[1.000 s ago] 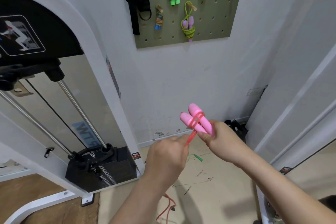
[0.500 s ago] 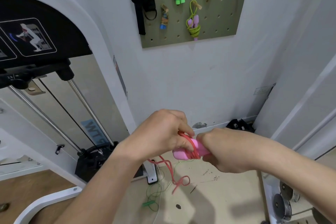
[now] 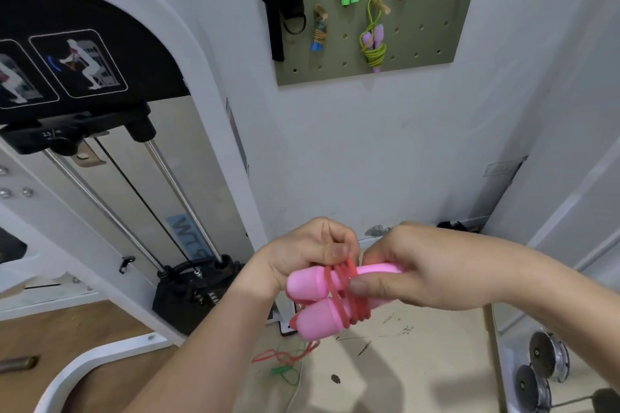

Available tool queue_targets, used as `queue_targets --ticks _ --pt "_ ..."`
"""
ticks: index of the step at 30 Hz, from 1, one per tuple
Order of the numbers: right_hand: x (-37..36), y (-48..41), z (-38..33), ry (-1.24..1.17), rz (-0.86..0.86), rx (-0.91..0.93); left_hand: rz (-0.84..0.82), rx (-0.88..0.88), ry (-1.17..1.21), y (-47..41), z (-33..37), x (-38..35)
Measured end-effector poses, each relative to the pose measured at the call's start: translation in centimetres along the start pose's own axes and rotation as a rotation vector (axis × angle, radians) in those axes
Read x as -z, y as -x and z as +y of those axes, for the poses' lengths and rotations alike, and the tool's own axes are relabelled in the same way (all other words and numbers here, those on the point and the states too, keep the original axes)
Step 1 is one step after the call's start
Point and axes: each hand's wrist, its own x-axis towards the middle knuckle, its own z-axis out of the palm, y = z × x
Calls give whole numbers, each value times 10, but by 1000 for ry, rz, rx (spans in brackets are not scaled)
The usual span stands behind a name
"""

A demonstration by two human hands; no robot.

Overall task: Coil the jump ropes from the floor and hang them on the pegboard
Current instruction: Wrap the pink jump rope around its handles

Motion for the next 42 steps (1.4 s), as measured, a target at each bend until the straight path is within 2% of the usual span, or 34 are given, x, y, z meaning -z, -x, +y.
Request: queue_targets --ticks 3,6,8,10,12,15,18,23,27,31,33,36,38,39,40,42 --pt "-5 -4 6 -121 77 34 89 -53 199 -5 -20 -2" --pt "-9 -9 10 -290 153 22 420 -71 221 -1 -29 -14" --pt "-13 -14 13 -421 249 24 643 -108 440 0 -33 -25" --pt "-18 -19 17 -518 356 10 716 -148 563 -5 -37 -33" --pt "-24 -24 19 -629 444 -29 791 -144 532 -11 -37 -38" --pt "-29 -30 21 -841 581 -121 863 -173 252 -14 -32 -44" --pt "-29 -35 27 -925 692 -222 896 -184 15 -14 -29 -46" --pt "-36 -45 41 -742 799 -309 905 -128 -332 -15 -27 -43" --pt "-39 -51 45 -596 851 -294 965 -53 -542 -13 -26 -40" --pt "-33 -52 50 -447 927 -298 1001 -46 -863 -7 -27 -41" --pt "-31 -51 47 -358 920 -288 961 -58 -760 -7 -26 -42" --pt "-33 -50 41 -156 884 -296 886 -41 -300 -10 -23 -46" --pt "-37 -51 39 -36 844 -318 881 -19 -221 -9 -18 -47" --pt "-39 -51 39 18 820 -331 898 6 -321 -7 -17 -47" --pt "-40 -51 40 68 790 -342 909 46 -549 -6 -14 -47" --pt "-38 -52 44 154 720 -358 881 119 -1212 -2 -11 -46"
